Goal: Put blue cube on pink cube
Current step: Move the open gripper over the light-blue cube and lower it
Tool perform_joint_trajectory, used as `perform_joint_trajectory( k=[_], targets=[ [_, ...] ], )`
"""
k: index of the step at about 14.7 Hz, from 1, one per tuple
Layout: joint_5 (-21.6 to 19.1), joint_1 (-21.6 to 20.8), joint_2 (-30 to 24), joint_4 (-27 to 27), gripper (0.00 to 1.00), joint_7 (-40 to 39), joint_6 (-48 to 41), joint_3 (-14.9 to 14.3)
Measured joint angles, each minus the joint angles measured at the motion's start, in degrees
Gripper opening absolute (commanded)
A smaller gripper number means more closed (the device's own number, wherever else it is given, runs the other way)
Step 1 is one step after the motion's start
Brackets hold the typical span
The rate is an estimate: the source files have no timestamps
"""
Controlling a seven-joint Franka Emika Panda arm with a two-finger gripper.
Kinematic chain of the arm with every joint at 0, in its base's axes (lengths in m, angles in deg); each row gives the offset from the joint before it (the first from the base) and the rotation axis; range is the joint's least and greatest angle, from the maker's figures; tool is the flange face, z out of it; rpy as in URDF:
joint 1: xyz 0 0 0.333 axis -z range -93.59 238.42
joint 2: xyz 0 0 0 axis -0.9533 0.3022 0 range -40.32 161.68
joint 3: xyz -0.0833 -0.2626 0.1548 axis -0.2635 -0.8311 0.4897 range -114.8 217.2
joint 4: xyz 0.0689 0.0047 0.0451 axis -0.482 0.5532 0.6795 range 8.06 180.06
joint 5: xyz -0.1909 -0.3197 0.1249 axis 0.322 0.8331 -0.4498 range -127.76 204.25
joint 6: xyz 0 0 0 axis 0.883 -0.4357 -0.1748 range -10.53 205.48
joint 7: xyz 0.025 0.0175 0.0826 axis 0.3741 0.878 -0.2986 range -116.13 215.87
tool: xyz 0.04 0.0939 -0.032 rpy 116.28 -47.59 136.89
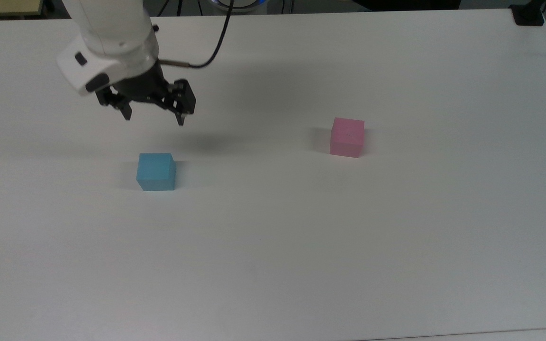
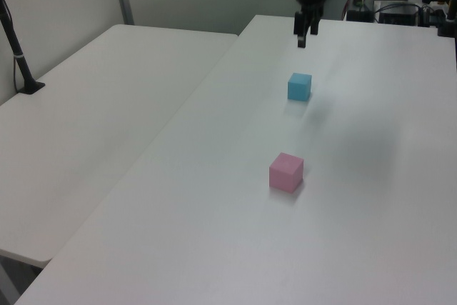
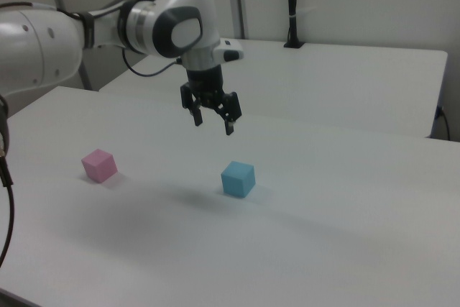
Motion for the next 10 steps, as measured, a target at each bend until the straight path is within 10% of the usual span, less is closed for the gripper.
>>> perform_joint_trajectory(
  k=[10],
  targets=[
    [5.0, 0.1, 5.6, 2.0, 1.00, 0.1, 9.4, 0.0]
  ],
)
